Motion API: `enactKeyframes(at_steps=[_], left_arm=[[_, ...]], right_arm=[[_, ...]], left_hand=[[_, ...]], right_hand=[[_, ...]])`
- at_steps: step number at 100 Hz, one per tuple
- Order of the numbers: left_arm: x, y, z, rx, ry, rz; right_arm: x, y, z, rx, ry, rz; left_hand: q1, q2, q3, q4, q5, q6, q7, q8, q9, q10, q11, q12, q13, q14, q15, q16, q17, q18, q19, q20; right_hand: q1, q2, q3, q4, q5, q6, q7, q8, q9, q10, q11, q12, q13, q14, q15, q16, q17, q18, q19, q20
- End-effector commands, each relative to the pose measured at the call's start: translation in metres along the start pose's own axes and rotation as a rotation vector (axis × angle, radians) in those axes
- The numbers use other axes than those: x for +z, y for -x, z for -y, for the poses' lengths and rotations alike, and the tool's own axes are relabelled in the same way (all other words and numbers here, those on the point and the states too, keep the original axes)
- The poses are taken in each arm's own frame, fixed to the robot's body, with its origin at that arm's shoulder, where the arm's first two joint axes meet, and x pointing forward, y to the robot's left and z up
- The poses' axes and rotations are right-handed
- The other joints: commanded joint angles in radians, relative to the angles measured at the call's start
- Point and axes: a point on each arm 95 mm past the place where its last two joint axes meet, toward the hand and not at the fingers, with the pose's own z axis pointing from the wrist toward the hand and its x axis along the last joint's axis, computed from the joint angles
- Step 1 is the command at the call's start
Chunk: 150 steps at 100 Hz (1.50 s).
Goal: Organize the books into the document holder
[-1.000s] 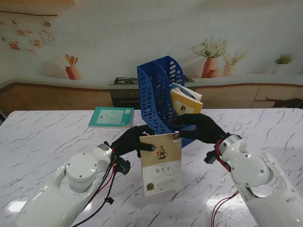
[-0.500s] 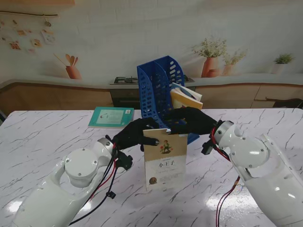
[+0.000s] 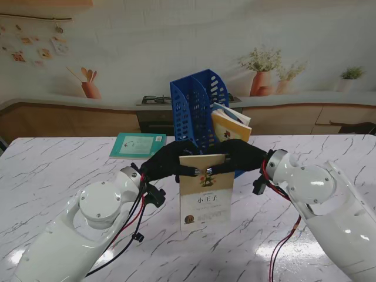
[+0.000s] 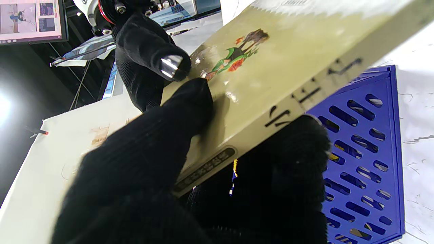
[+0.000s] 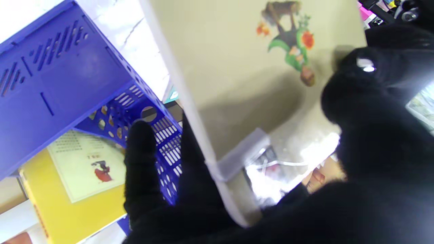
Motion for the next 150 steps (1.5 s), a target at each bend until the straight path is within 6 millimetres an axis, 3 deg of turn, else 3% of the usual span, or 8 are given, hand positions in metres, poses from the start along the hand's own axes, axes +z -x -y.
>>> enactKeyframes(at_steps=[1, 14, 20, 57, 78, 103, 134, 150], left_arm=[[0.002, -0.008, -0.001, 0.002, 0.024, -0.043], [0.004, -0.009, -0.001, 0.010, 0.035, -0.049], [0.005, -0.009, -0.001, 0.011, 0.039, -0.052], [0.012, -0.006, -0.001, -0.005, 0.048, -0.048], [0.017, -0.005, -0.001, -0.019, 0.046, -0.045], [0.021, -0.002, -0.002, -0.046, 0.049, -0.040], [0.021, 0.002, -0.001, -0.058, 0.047, -0.034], [0.018, 0.003, -0.001, -0.048, 0.044, -0.033]], right_arm=[[0.003, -0.002, 0.004, 0.006, -0.024, -0.013], [0.005, -0.003, 0.003, -0.003, -0.041, -0.030], [0.006, -0.004, 0.003, -0.007, -0.050, -0.036], [0.004, -0.001, 0.008, -0.045, -0.142, -0.097], [0.002, 0.005, 0.015, -0.042, -0.085, -0.111], [-0.004, 0.010, 0.025, 0.013, -0.013, -0.104], [-0.009, 0.007, 0.025, 0.071, 0.083, -0.076], [-0.011, 0.005, 0.019, 0.100, 0.151, -0.048]], left_hand=[[0.099, 0.051, 0.109, 0.049, 0.037, -0.150, 0.081, 0.040, 0.043, -0.058, 0.008, 0.025, 0.075, 0.005, 0.014, 0.013, 0.014, -0.096, 0.024, -0.013], [0.098, 0.051, 0.107, 0.049, 0.037, -0.151, 0.080, 0.041, 0.043, -0.058, 0.007, 0.026, 0.074, 0.004, 0.012, 0.013, 0.014, -0.096, 0.023, -0.013], [0.098, 0.052, 0.107, 0.049, 0.037, -0.151, 0.080, 0.042, 0.043, -0.059, 0.006, 0.026, 0.075, 0.004, 0.012, 0.013, 0.014, -0.096, 0.023, -0.013], [0.097, 0.054, 0.103, 0.049, 0.036, -0.151, 0.079, 0.043, 0.041, -0.058, 0.002, 0.026, 0.073, 0.004, 0.011, 0.014, 0.009, -0.094, 0.019, -0.012], [0.098, 0.056, 0.098, 0.048, 0.036, -0.151, 0.078, 0.043, 0.039, -0.056, -0.002, 0.021, 0.069, 0.007, 0.011, 0.014, 0.002, -0.091, 0.023, -0.009], [0.111, 0.086, 0.038, 0.046, 0.022, -0.134, 0.054, 0.028, 0.018, -0.033, -0.023, -0.025, 0.027, 0.026, 0.022, 0.014, -0.054, -0.058, 0.047, 0.010], [0.123, 0.119, -0.037, 0.034, 0.004, -0.088, -0.017, -0.069, -0.029, -0.007, -0.035, -0.123, -0.055, 0.045, -0.006, -0.022, -0.165, -0.014, 0.030, 0.067], [0.061, 0.157, -0.081, 0.036, -0.007, -0.044, -0.190, -0.205, -0.161, 0.011, 0.020, -0.226, -0.178, 0.089, -0.049, -0.055, -0.348, 0.059, -0.014, 0.235]], right_hand=[[0.034, -0.038, 0.003, -0.057, 0.039, -0.068, 0.071, 0.024, 0.043, -0.030, 0.047, 0.036, 0.049, -0.051, 0.058, 0.049, 0.031, 0.002, 0.061, 0.040], [0.129, -0.061, -0.029, -0.101, 0.017, -0.163, 0.382, -0.070, 0.115, -0.050, 0.165, 0.112, 0.109, -0.076, 0.248, 0.133, 0.143, -0.044, 0.201, 0.105], [0.151, -0.031, -0.027, -0.099, 0.097, -0.227, 0.441, 0.033, 0.182, -0.077, 0.244, 0.200, 0.167, -0.101, 0.374, 0.169, 0.208, -0.058, 0.268, 0.120], [0.133, 0.157, -0.099, -0.057, 0.131, -0.117, 0.486, 0.309, 0.219, -0.069, 0.566, 0.382, 0.314, -0.189, 0.846, 0.279, 0.489, -0.145, 0.666, 0.207], [-0.022, 0.203, 0.041, 0.005, 0.280, -0.054, 0.541, 0.403, 0.397, -0.132, 0.759, 0.491, 0.440, -0.379, 1.198, 0.406, 0.949, -0.318, 1.016, -0.006], [-0.078, 0.213, 0.187, 0.061, 0.366, 0.063, 0.609, 0.417, 0.508, -0.143, 0.796, 0.496, 0.440, -0.418, 1.289, 0.503, 0.988, -0.370, 1.028, 0.255], [-0.099, 0.219, 0.264, 0.079, 0.384, 0.138, 0.655, 0.410, 0.552, -0.138, 0.782, 0.478, 0.441, -0.425, 1.299, 0.538, 0.992, -0.379, 1.028, 0.318], [-0.103, 0.221, 0.280, 0.087, 0.386, 0.161, 0.667, 0.405, 0.560, -0.136, 0.779, 0.474, 0.441, -0.427, 1.299, 0.545, 0.993, -0.380, 1.028, 0.327]])
